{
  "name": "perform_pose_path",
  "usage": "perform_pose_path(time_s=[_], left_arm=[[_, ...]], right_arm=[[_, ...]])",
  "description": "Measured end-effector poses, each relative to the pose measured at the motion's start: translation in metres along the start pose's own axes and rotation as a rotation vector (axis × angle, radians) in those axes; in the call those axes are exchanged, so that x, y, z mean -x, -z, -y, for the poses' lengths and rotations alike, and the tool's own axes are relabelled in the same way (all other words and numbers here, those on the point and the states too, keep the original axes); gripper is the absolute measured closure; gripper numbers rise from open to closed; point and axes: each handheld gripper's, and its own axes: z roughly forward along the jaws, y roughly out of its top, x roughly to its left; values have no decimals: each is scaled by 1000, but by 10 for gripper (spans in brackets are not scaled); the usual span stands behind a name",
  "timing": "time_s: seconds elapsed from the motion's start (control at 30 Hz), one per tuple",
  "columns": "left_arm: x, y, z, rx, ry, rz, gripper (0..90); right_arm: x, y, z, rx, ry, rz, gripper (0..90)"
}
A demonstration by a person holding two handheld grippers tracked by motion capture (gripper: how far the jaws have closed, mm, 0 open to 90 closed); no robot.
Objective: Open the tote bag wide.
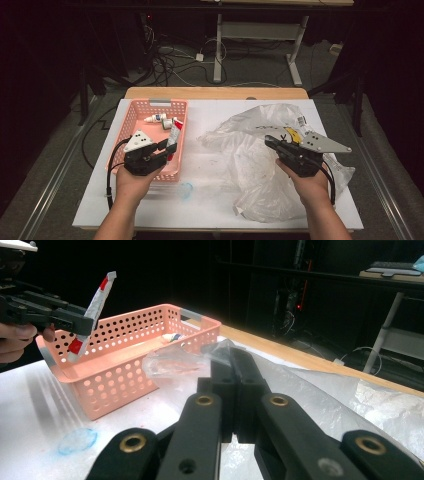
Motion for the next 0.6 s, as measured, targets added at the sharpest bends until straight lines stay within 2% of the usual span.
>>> perform_pose_path(time_s=[0.6], left_arm=[[37,-13,-5,1,-50,107,671]], right_arm=[[-1,1,-1,3,5,-3,900]])
